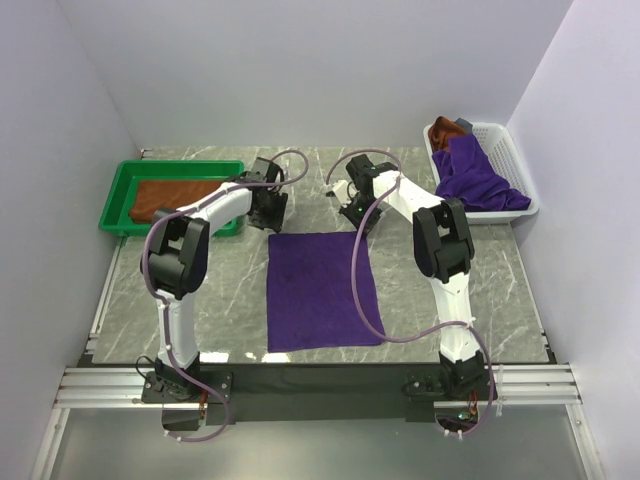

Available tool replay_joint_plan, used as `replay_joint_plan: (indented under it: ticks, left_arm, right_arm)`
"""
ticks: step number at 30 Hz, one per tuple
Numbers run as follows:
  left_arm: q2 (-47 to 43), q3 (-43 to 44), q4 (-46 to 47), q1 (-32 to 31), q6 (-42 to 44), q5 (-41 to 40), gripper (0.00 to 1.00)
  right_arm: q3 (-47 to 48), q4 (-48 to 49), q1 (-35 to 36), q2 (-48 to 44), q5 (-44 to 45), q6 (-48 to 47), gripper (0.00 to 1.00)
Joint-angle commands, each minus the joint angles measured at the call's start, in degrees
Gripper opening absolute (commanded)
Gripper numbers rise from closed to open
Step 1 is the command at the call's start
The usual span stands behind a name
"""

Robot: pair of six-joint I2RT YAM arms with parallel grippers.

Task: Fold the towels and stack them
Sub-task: Fold the towel

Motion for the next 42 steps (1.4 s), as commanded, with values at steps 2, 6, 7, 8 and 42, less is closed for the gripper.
replay_joint_plan:
  ticks: [2, 6, 7, 8, 42]
  left_arm:
    - [-0.19, 1.01, -1.27, 0.12, 1.89, 1.54, 0.52]
    - [-1.59, -1.63, -0.13, 0.29, 2.24, 2.51, 0.52]
    - [-1.68, -1.81, 0.23, 0.38, 2.33, 2.77, 0.52]
    - [-1.6, -1.81, 0.23, 0.47, 2.33, 3.21, 0.52]
    - [7.2, -5.59, 0.93, 0.64, 0.3, -0.13, 0.01]
  right_arm:
    - [-2.9, 0.74, 0.37, 0.83, -0.5, -0.24, 0.0]
    - [-3.34, 1.18, 0.2, 0.74, -0.68, -0.15, 0.0]
    - [-3.34, 1.27, 0.29, 0.74, -0.68, -0.15, 0.0]
    - [-3.34, 1.27, 0.29, 0.66, -0.68, -0.15, 0.0]
    - [-4.05, 2.58, 0.29, -0.05, 0.02, 0.73, 0.0]
